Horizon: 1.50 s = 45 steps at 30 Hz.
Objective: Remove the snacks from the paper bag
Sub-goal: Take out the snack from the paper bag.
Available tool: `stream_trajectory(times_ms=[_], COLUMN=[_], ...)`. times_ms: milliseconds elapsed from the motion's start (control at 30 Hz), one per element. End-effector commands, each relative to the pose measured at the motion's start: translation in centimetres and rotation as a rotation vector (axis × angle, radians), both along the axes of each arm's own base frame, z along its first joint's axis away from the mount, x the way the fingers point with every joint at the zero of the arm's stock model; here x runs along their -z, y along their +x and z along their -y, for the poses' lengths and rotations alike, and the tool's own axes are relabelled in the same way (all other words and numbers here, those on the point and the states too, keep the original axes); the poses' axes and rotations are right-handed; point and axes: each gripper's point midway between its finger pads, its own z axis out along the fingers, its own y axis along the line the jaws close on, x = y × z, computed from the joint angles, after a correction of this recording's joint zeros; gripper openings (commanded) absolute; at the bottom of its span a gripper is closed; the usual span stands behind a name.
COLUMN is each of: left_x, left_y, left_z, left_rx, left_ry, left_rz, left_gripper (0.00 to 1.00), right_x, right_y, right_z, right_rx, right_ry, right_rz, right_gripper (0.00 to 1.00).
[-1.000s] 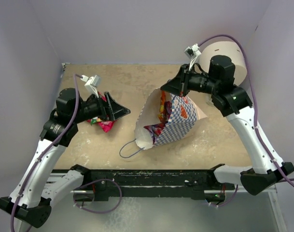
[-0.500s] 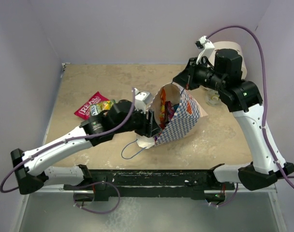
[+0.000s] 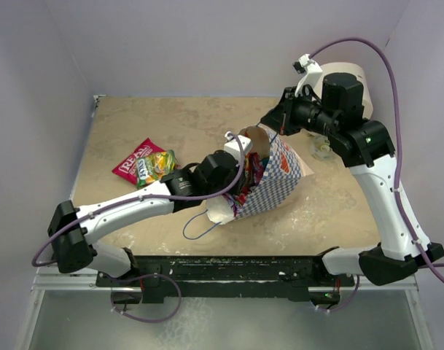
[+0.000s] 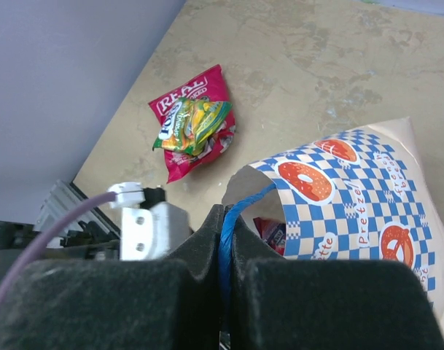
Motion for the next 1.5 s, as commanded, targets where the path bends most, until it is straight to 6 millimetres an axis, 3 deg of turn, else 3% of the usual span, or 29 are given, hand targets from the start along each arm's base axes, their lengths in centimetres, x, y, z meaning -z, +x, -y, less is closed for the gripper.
stream_trajectory(times_ms=[0,100,333,667,833,900,1067,1167,1267,1467], left_x=[-2.5,-1.4,1.6,5.6,8.4,8.8,7.4,5.4,3.1,-3.8], left_y=[3.2,4.5,7.6,10.6,12.7,13.1,12.7,11.2,8.8,3.5], left_z=[1.9,2.6,4.2,3.6,3.7,4.3,4.7,3.9,2.9,0.4], left_rx=[0.004,-0.023,-0.11,-0.201,-0.205,-0.18,-0.129,-0.107,-0.052,0.099], left_ry=[0.003,0.023,0.101,0.219,0.274,0.296,0.297,0.265,0.213,0.106], left_rz=[0.196,0.224,0.253,0.274,0.245,0.253,0.246,0.213,0.17,0.152], left_gripper=[0.14,0.15,0.18,0.59,0.57,0.48,0.16,0.05,0.0,0.0], right_x=[-3.3,-2.9,-4.3,-4.7,-5.0,-5.2,-5.4,-5.7,-5.6,-6.2], right_y=[-1.2,-1.0,-0.4,-0.5,-0.6,-0.5,-0.3,-0.3,-0.1,-0.2], right_z=[-0.1,-0.2,-0.2,0.6,0.7,0.7,0.5,0.5,0.9,2.2], right_rx=[-0.019,-0.021,-0.027,-0.005,-0.004,-0.008,-0.024,-0.025,-0.003,0.059], right_ry=[0.1,0.097,0.07,0.036,0.025,0.021,0.015,0.019,0.01,0.019], right_rz=[0.103,0.093,0.128,0.16,0.176,0.187,0.201,0.223,0.246,0.304], right_gripper=[0.0,0.0,0.0,0.0,0.0,0.0,0.0,0.0,0.0,0.0])
